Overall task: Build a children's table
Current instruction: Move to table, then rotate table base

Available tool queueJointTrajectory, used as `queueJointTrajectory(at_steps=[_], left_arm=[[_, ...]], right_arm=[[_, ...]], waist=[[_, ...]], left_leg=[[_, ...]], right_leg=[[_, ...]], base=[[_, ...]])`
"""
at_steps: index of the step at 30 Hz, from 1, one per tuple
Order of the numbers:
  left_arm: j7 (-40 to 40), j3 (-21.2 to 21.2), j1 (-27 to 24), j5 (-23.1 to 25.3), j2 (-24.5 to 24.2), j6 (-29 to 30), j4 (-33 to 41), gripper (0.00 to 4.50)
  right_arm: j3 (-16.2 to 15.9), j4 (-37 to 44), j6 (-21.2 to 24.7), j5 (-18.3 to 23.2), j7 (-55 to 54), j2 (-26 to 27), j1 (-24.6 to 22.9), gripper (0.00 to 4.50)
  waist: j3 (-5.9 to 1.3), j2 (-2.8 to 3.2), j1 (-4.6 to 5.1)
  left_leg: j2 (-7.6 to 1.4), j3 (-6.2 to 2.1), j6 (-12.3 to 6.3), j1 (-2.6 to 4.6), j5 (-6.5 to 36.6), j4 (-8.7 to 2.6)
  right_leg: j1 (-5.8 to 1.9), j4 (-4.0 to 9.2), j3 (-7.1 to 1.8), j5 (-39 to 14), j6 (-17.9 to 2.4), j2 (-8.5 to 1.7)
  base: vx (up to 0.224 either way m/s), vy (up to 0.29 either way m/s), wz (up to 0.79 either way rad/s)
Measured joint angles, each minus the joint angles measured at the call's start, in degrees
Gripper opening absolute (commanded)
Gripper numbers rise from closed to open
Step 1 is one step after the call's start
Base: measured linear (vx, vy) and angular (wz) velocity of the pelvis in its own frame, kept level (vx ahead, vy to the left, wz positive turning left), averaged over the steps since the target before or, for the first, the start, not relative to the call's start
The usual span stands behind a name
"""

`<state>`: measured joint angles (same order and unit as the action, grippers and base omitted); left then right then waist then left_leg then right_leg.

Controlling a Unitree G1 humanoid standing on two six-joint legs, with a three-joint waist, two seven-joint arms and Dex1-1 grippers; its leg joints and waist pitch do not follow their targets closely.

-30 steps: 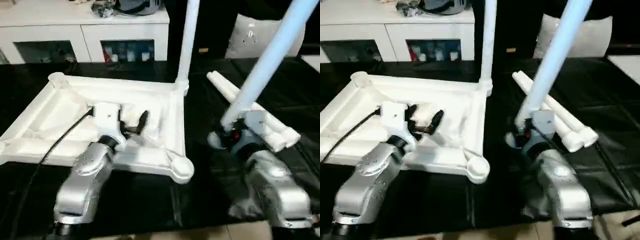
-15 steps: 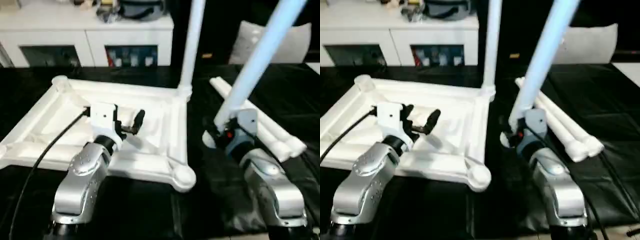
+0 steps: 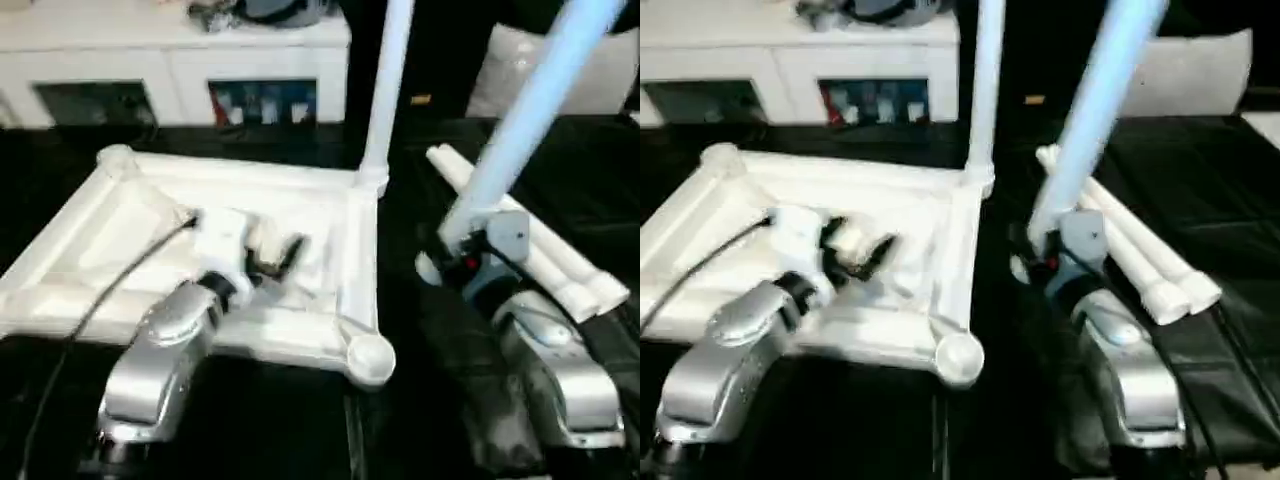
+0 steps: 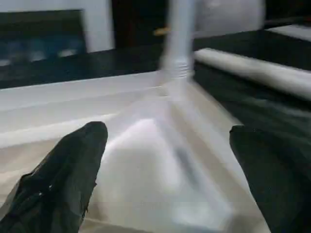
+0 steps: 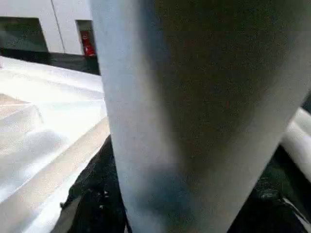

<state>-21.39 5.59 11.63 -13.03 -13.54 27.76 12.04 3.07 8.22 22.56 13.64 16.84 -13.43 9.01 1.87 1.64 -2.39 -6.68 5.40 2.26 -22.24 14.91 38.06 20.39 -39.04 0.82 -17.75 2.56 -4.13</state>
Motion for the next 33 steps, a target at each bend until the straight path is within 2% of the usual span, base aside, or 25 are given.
queueJointTrajectory(at_steps=[3, 5, 8, 11, 13, 15, 17, 19, 21, 25, 33], left_arm=[[-4.13, 1.08, 1.02, -0.51, -3.21, 0.78, -0.71, 4.50], [-7.77, 2.28, 1.87, -0.71, -5.62, 1.07, -1.39, 4.50], [-13.31, 4.05, 2.58, -0.80, -8.66, 0.99, -1.94, 4.50], [-20.36, 6.66, 3.67, -0.92, -13.18, 0.63, -2.78, 4.50], [-25.94, 9.07, 4.78, -0.88, -16.35, -0.11, -3.73, 4.50], [-28.97, 10.41, 4.93, -0.74, -17.64, -0.80, -4.49, 4.23], [-32.79, 12.97, 6.65, 0.01, -17.92, -2.64, -7.00, 4.05], [-35.89, 14.81, 8.92, 0.93, -18.12, -4.51, -9.54, 3.95], [-37.42, 15.29, 9.51, 1.57, -18.62, -5.45, -10.70, 3.76], [-42.77, 18.38, 13.24, 3.84, -19.88, -8.60, -17.14, 3.50], [-46.22, 20.10, 15.14, 4.98, -18.36, -12.92, -23.28, 2.75]], right_arm=[[0.54, -0.16, 0.01, 0.98, 1.25, -0.22, 0.06, 1.93], [1.36, -0.77, 0.07, 2.16, 2.24, -0.27, 0.34, 1.93], [1.69, -1.67, 0.11, 3.97, 4.14, -0.35, 0.82, 1.93], [1.01, -2.13, -0.43, 4.37, 7.42, -2.17, 1.09, 1.93], [0.06, -2.04, 2.05, 5.50, 10.65, -3.98, 0.96, 1.93], [-0.75, -1.64, 2.50, 6.34, 12.59, -4.45, 0.31, 1.93], [-1.36, -1.64, 2.53, 6.78, 13.83, -4.25, -0.05, 1.93], [-1.41, -1.64, 2.48, 7.04, 14.24, -3.99, 0.02, 1.93], [-1.42, -1.65, 2.48, 7.12, 14.40, -4.03, 0.01, 1.93], [-1.35, -1.64, 2.44, 7.38, 14.94, -4.25, -0.04, 1.93], [-1.22, -1.64, 2.29, 8.00, 15.04, -4.35, -0.64, 1.93]], waist=[[0.44, 0.14, 0.19], [0.69, 0.13, 0.28], [0.78, 0.07, 0.46], [0.92, 0.51, 0.52], [0.91, 0.50, 0.46], [0.91, 0.50, 0.47], [0.91, 0.50, 0.38], [0.89, 0.48, 0.12], [0.89, 0.49, 0.10], [0.80, 0.88, 0.02], [0.86, 0.99, 0.08]], left_leg=[[-0.40, 0.37, -0.05, 0.79, -0.49, -0.58], [-0.88, 1.18, 0.10, 1.41, -1.18, -1.23], [-1.13, 1.89, 0.20, 1.93, -1.48, -1.69], [-1.19, 2.13, 0.21, 1.83, -1.64, -1.86], [-1.27, 2.26, -0.12, 1.83, -2.32, -1.99], [-1.27, 2.51, -0.15, 1.79, -2.45, -2.19], [-1.30, 2.71, -0.25, 1.57, -2.58, -2.30], [-1.35, 2.77, -0.41, 0.99, -2.92, -2.35], [-1.35, 2.82, -0.72, 0.82, -3.12, -2.38], [-1.37, 2.84, -0.78, 0.18, -3.22, -2.39], [-1.41, 2.88, -0.60, 0.14, -3.15, -2.40]], right_leg=[[-0.75, 0.68, 0.06, 0.58, -1.32, 0.19], [-1.31, 1.19, 0.06, 1.23, -1.78, 0.21], [-1.56, 1.60, 0.00, 1.82, -1.87, 0.02], [-1.42, 2.02, 0.00, 2.55, -1.95, -0.07], [-1.37, 2.00, 0.03, 2.69, -1.83, -0.08], [-1.23, 2.04, -0.04, 2.71, -1.85, -0.14], [-0.93, 2.02, -0.07, 2.72, -1.85, -0.19], [-0.36, 2.02, -0.02, 2.84, -1.73, -0.19], [-0.18, 2.03, -0.01, 2.85, -1.74, -0.20], [0.47, 2.00, 0.01, 2.94, -1.73, -0.20], [0.53, 1.99, 0.02, 3.04, -1.78, -0.20]], base=[[-0.100, -0.008, 0.00], [-0.121, 0.003, 0.00], [-0.096, 0.004, -0.01], [-0.057, 0.013, -0.06], [0.000, 0.000, 0.00], [0.000, 0.000, 0.00], [0.000, 0.000, 0.00], [0.000, 0.000, 0.00], [0.000, 0.000, 0.00], [0.000, 0.000, 0.00], [0.000, 0.000, 0.00]])
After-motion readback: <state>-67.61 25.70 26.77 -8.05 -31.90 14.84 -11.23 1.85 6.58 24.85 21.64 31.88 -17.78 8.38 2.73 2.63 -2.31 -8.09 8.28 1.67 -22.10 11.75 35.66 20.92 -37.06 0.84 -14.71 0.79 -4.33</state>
